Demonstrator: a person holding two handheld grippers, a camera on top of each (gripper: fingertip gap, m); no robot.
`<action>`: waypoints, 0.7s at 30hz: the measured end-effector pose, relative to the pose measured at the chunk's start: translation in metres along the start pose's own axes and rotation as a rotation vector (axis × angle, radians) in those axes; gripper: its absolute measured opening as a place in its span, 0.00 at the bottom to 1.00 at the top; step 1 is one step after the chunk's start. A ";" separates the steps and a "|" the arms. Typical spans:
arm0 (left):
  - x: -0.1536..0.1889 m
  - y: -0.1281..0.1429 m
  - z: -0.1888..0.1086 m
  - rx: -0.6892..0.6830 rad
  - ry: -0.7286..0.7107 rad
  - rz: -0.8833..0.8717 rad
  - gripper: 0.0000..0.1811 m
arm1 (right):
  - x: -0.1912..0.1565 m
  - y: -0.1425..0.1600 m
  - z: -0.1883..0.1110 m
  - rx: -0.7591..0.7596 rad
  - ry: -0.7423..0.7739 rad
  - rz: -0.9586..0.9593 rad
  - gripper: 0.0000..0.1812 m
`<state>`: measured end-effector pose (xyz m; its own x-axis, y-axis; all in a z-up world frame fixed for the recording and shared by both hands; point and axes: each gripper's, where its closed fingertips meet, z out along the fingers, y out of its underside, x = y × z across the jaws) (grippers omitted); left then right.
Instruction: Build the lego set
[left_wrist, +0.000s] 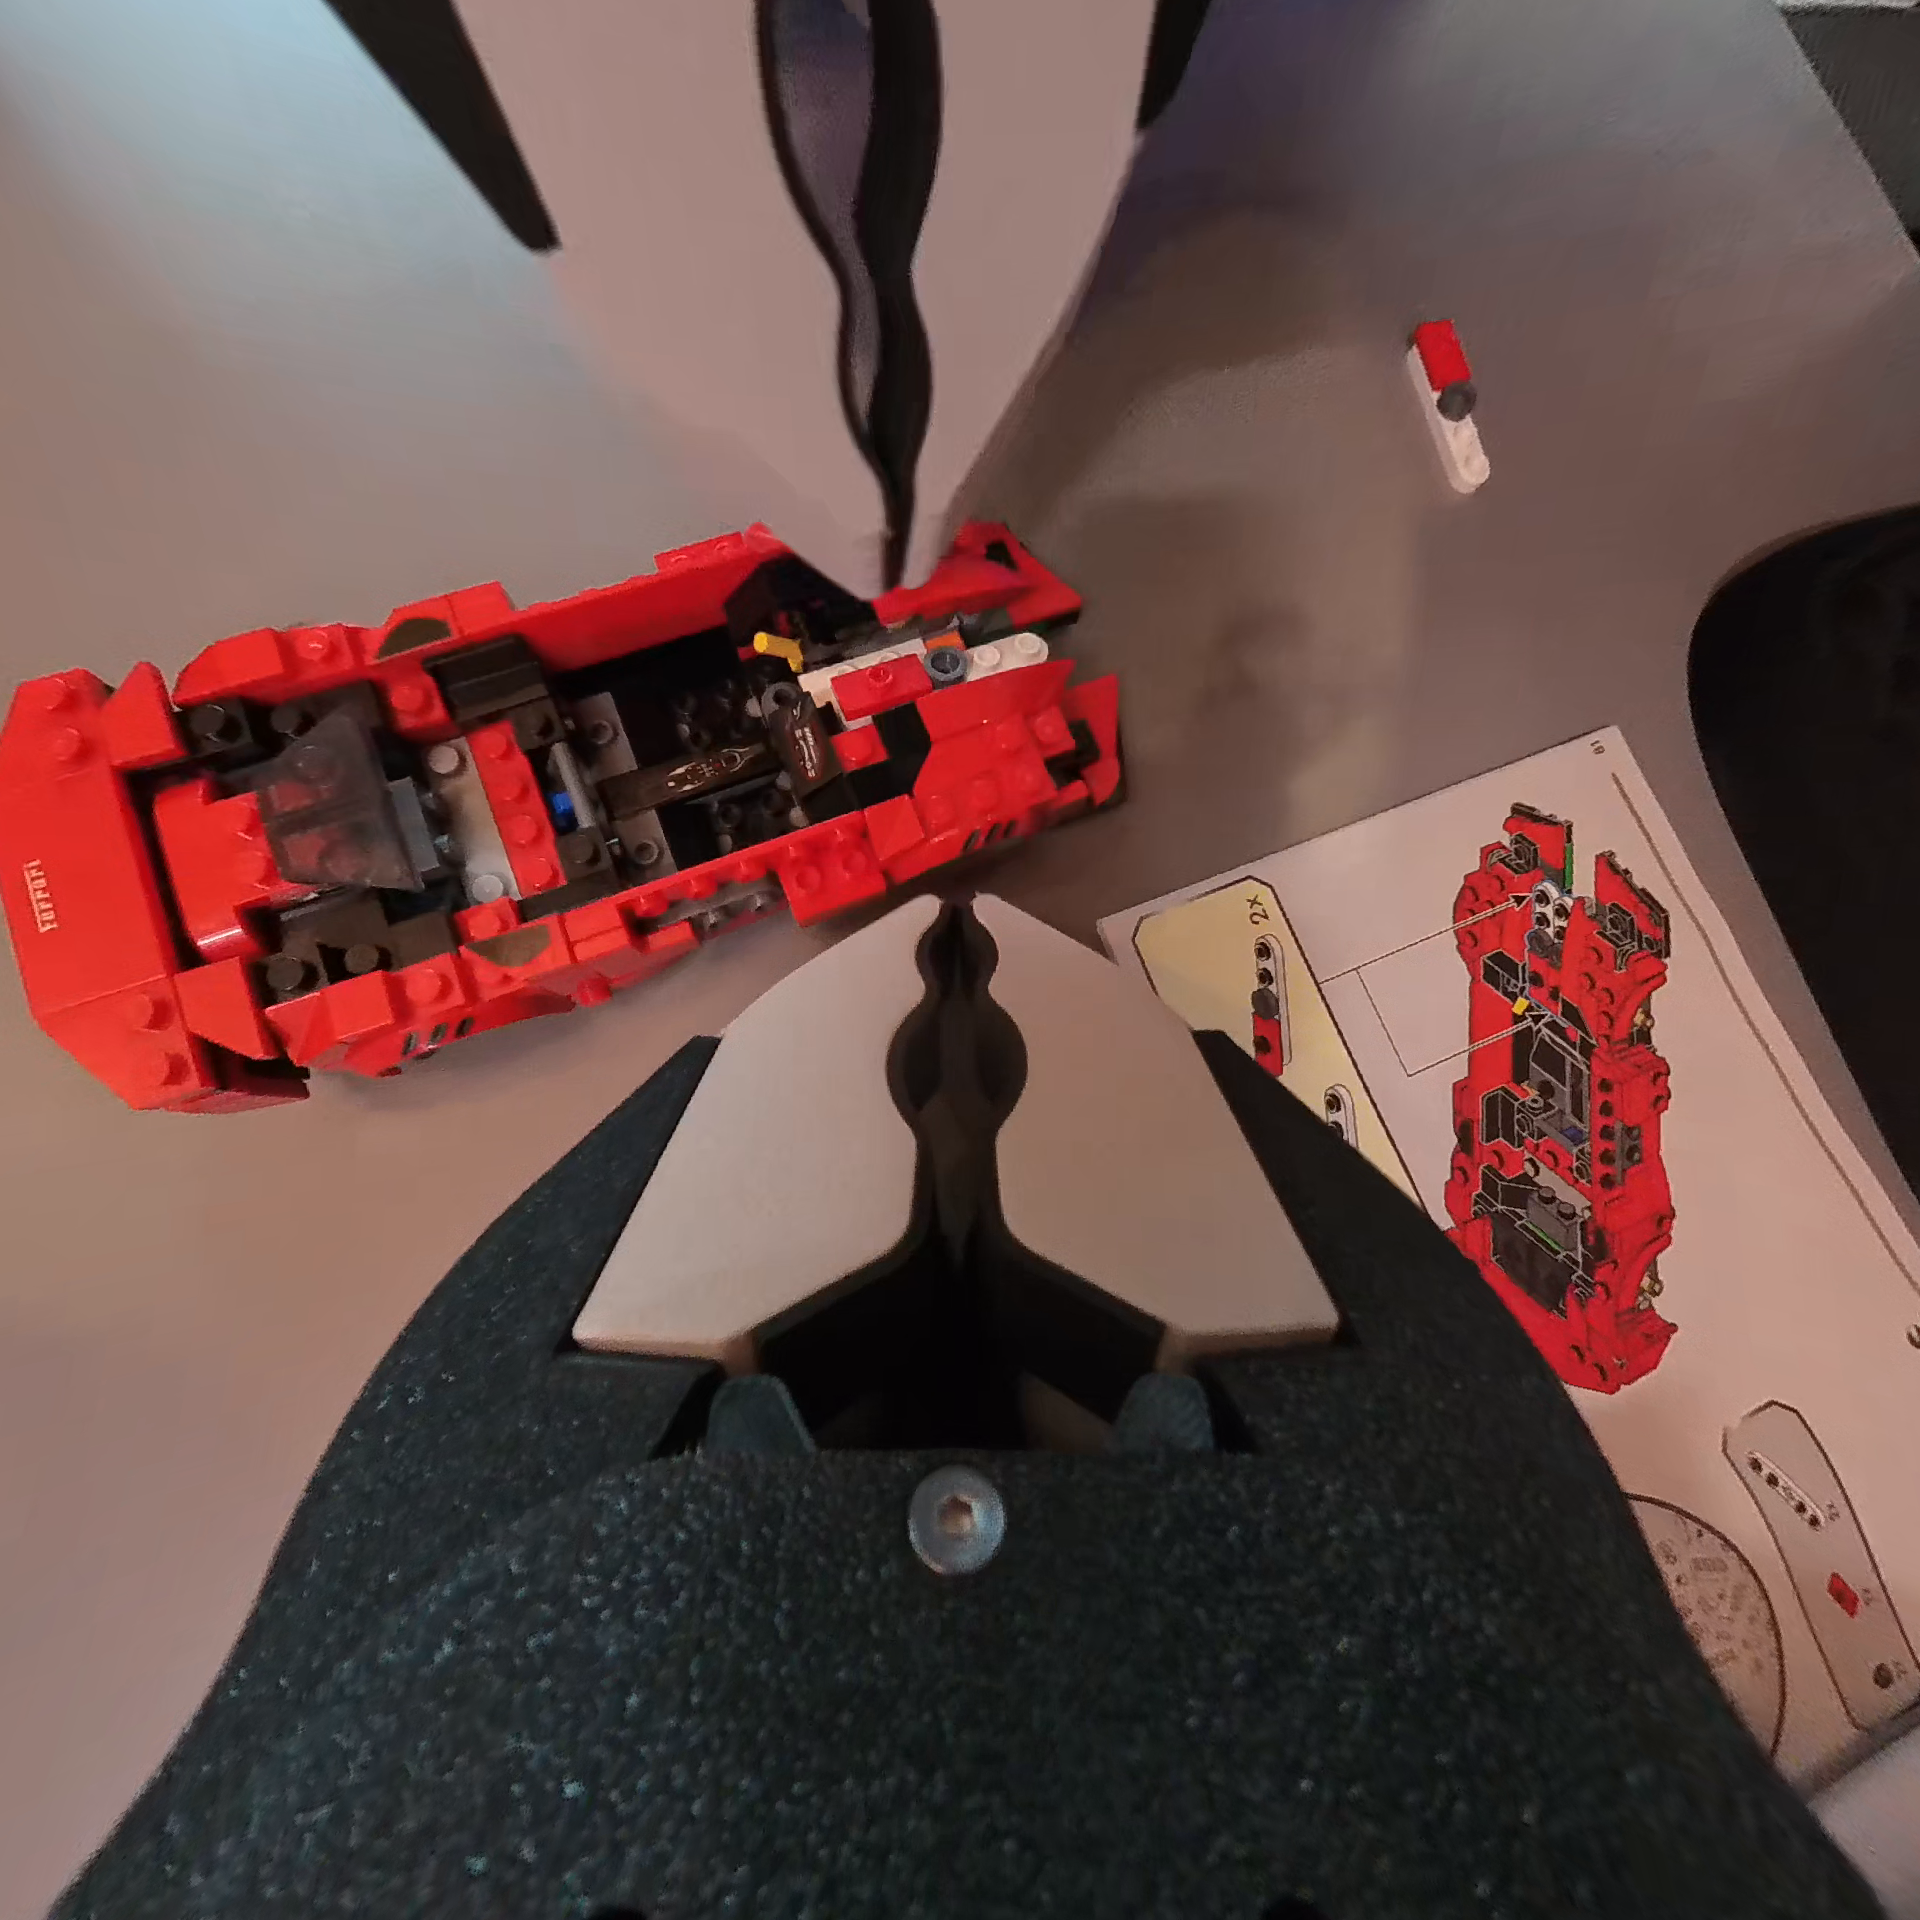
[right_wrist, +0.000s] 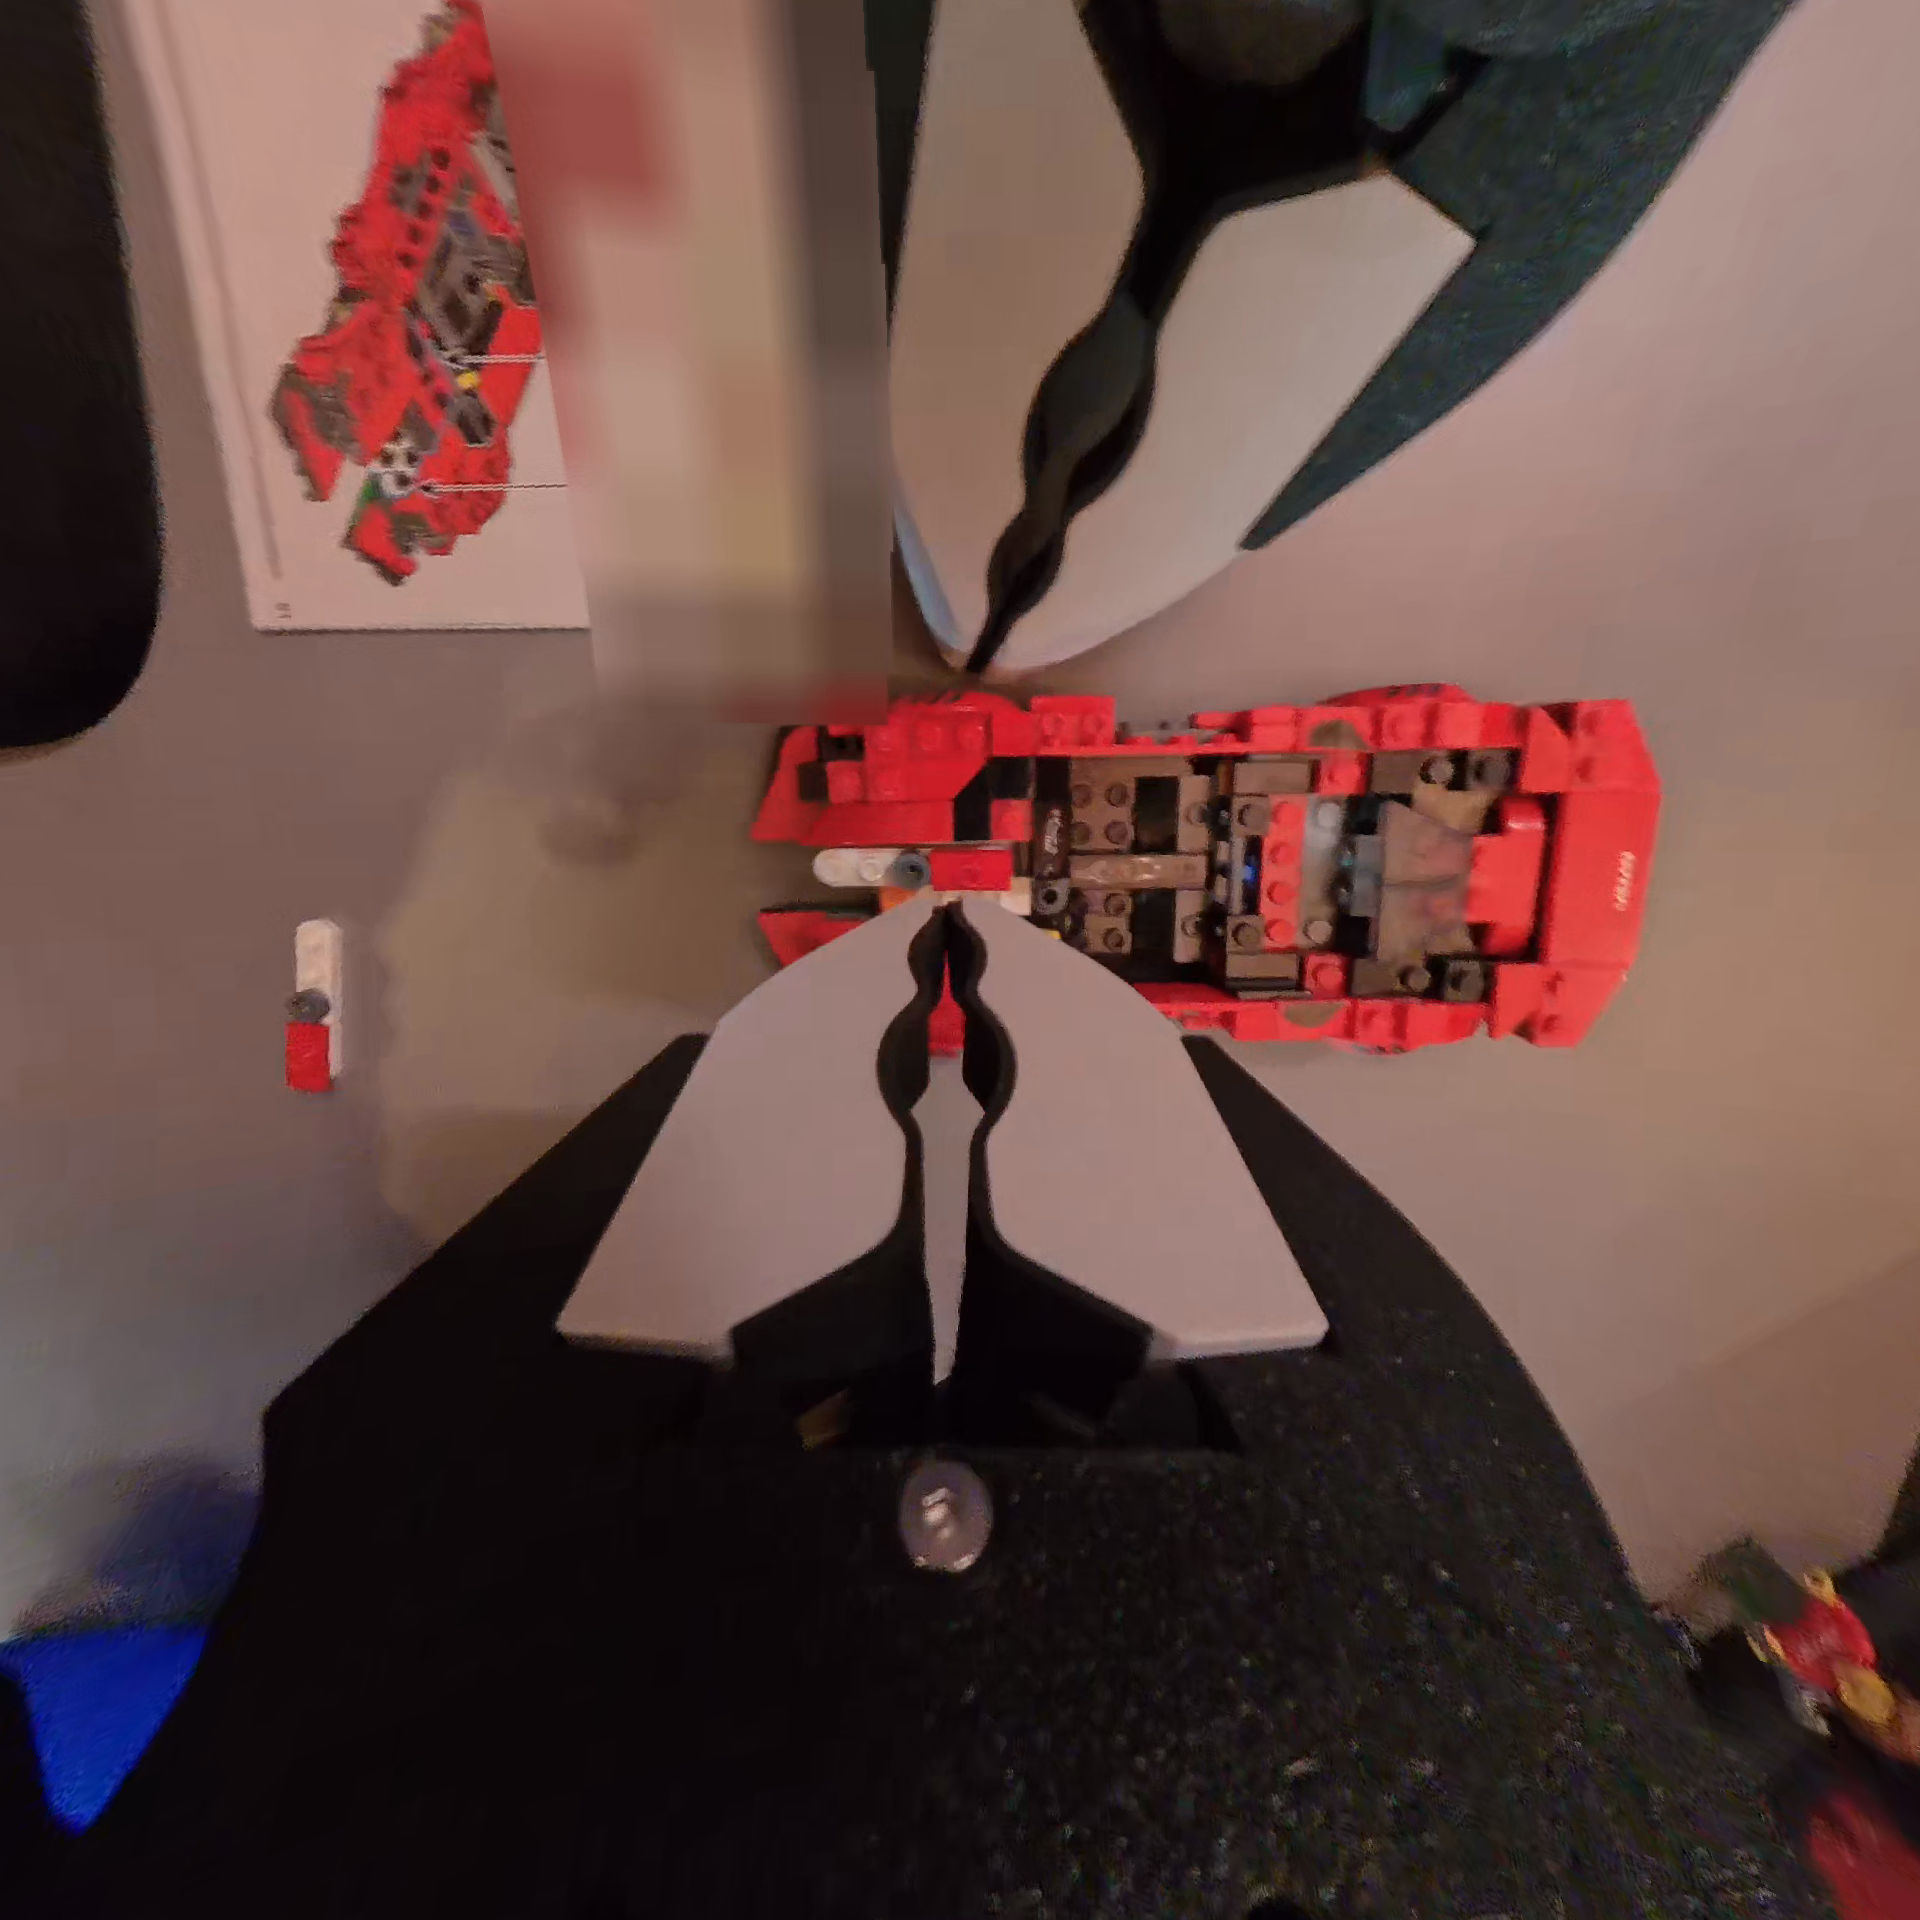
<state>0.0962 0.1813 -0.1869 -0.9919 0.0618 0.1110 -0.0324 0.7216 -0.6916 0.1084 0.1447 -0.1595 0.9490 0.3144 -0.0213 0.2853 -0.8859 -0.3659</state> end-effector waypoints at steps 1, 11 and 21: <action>0.000 0.000 0.000 0.003 -0.001 0.001 0.00 | -0.001 0.000 0.002 0.013 -0.015 -0.019 0.00; -0.002 -0.001 0.004 0.017 -0.016 0.002 0.00 | 0.003 0.001 0.013 0.056 -0.011 -0.089 0.00; -0.003 -0.001 0.005 0.024 -0.020 0.005 0.00 | 0.004 -0.005 0.017 0.069 -0.010 -0.081 0.00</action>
<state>0.0986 0.1767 -0.1901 -0.9943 0.0515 0.0934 -0.0302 0.7042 -0.7094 0.1081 0.1560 -0.1739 0.9219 0.3874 0.0016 0.3504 -0.8322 -0.4298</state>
